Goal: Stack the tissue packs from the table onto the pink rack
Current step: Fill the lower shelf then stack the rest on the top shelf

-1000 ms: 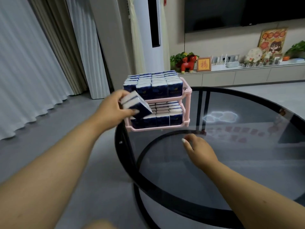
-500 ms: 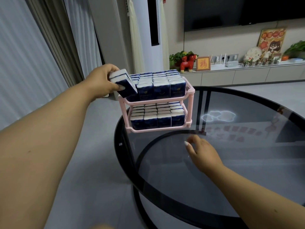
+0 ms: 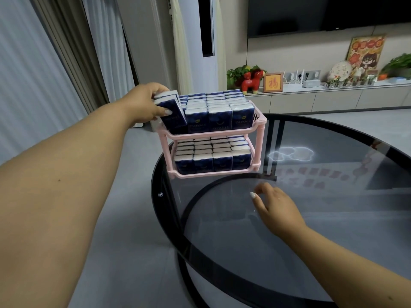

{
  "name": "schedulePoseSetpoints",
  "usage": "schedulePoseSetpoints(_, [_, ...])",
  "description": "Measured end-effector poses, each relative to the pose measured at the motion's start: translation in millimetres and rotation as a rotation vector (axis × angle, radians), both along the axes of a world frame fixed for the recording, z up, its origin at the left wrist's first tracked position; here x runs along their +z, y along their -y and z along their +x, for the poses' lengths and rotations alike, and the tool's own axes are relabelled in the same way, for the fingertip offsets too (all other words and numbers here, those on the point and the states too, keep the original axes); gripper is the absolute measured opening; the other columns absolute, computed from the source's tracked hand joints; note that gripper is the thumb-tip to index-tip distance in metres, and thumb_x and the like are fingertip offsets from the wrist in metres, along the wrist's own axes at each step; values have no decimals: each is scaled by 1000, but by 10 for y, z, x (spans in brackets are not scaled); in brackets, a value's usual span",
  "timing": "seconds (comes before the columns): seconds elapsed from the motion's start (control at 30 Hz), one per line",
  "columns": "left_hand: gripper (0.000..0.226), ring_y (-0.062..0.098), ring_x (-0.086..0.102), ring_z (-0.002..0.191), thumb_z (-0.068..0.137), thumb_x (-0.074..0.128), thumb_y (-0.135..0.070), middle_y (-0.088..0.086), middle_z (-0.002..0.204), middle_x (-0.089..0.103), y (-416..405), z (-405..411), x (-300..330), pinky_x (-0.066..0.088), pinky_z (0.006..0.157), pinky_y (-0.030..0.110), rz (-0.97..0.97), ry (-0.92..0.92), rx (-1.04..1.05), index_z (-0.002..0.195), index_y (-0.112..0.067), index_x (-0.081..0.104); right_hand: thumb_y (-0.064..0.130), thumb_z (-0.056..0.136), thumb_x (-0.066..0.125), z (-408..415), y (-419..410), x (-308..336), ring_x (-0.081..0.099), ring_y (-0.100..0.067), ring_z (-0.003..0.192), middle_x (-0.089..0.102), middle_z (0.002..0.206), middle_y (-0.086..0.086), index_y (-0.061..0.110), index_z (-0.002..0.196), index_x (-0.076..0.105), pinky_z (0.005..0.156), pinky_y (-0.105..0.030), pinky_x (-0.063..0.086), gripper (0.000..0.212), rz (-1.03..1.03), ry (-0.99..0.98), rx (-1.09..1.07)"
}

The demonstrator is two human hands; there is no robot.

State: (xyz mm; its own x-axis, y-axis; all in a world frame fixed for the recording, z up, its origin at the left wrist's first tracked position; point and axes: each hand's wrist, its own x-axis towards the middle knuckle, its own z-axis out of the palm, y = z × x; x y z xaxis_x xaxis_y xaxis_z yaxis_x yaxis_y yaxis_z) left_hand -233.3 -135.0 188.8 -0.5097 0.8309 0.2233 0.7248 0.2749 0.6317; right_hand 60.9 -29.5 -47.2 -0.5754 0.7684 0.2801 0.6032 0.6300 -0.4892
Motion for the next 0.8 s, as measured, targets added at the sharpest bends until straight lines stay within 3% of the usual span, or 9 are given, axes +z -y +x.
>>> schedulePoseSetpoints(0.1, [48,11,58,90,85,69,0,-1,111,61,-17,5,-16,51,76,28,12,-40,-3,127,-21,57,54,92,33,-1,5,6,55,-19,98,61,109,-1,22,113,52,75,-31,42,43,6,5,5])
schedulePoseSetpoints(0.2, [51,21,58,105,84,71,-3,0,115,59,-31,11,-37,50,95,38,19,-94,3,129,-22,56,53,93,34,-2,7,6,55,-20,98,60,109,-1,22,114,52,75,-31,42,41,5,14,5])
schedulePoseSetpoints(0.3, [52,24,58,110,84,72,-4,2,121,60,-46,14,-68,45,102,41,25,-149,7,130,-21,55,51,93,36,-5,9,10,54,-20,97,61,107,-2,21,111,53,76,-32,43,39,16,15,0])
schedulePoseSetpoints(0.63, [49,23,56,110,87,69,-9,0,121,57,-71,-41,-209,49,96,42,9,-135,51,131,-23,53,50,94,37,-16,13,18,54,-20,99,61,109,-2,20,112,54,76,-32,43,39,29,31,2])
schedulePoseSetpoints(0.8, [43,30,45,121,86,70,-15,7,129,51,-89,-55,-256,37,100,38,20,-423,26,127,-20,59,52,94,36,-8,20,23,55,-20,99,61,109,-2,21,112,53,78,-33,45,40,31,37,1])
